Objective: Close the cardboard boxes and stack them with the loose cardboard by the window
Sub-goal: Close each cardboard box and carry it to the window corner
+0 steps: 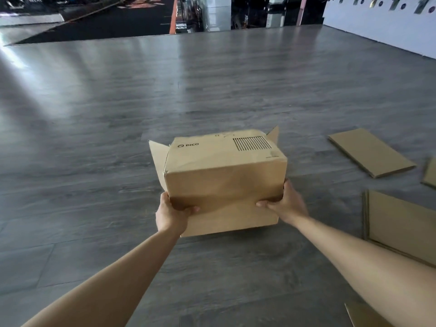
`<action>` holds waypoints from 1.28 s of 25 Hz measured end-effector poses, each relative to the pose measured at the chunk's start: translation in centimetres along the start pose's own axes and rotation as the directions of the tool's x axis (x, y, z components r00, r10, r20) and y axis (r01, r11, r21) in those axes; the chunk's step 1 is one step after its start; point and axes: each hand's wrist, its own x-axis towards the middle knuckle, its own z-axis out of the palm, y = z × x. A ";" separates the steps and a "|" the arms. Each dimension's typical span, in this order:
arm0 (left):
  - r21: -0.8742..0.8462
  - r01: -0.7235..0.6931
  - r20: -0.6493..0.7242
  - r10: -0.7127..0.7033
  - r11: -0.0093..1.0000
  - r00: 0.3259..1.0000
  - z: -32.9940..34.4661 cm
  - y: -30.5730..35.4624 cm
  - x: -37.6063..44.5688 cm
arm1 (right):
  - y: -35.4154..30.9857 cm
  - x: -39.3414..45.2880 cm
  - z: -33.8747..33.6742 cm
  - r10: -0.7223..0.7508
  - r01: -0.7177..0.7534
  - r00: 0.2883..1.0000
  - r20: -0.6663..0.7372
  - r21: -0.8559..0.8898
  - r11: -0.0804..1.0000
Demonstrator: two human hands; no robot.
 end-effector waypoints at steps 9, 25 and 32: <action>-0.004 0.028 0.232 -0.026 1.000 0.972 -1.1 -2.5 1.2 | 1.0 1.2 -0.8 0.062 -0.108 0.909 0.413 0.089 0.990; 0.038 0.133 0.004 -0.133 0.990 0.991 -4.0 6.2 2.5 | -5.9 2.5 -2.5 0.160 -0.166 0.983 0.095 0.050 0.985; 0.121 0.037 -0.056 -0.030 0.992 0.998 -4.8 5.9 2.4 | -5.8 2.7 -3.0 0.061 -0.070 0.994 0.090 0.111 0.991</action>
